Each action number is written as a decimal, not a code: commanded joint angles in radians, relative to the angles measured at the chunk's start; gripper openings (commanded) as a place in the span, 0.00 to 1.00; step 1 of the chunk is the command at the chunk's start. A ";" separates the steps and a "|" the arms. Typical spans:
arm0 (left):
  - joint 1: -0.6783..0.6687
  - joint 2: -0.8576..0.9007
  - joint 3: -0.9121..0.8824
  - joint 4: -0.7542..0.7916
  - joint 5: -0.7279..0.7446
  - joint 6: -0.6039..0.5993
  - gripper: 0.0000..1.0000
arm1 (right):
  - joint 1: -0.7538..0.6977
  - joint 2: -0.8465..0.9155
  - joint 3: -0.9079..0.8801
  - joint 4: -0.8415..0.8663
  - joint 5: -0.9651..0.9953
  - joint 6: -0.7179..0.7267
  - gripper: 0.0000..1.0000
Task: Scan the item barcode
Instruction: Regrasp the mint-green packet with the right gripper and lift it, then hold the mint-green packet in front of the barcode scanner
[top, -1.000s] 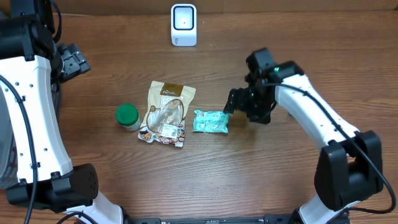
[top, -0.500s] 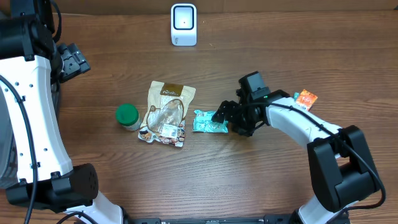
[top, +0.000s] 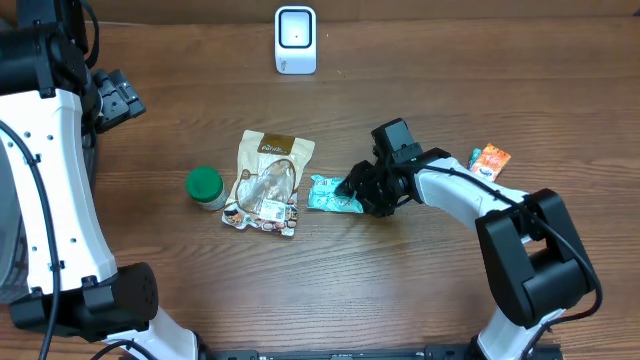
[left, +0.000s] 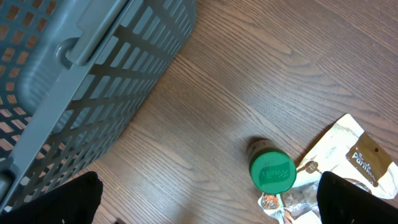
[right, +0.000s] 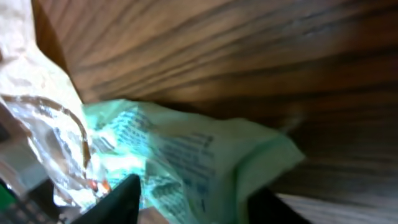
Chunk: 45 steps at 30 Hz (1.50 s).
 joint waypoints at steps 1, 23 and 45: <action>-0.002 -0.004 0.002 -0.002 -0.013 0.015 1.00 | 0.001 0.028 -0.006 0.001 -0.006 -0.021 0.42; -0.002 -0.004 0.002 -0.002 -0.013 0.015 1.00 | -0.062 -0.199 0.376 -0.356 -0.202 -0.619 0.04; 0.000 -0.004 0.002 -0.002 -0.013 0.015 1.00 | -0.073 -0.397 0.463 -0.439 -0.106 -0.582 0.04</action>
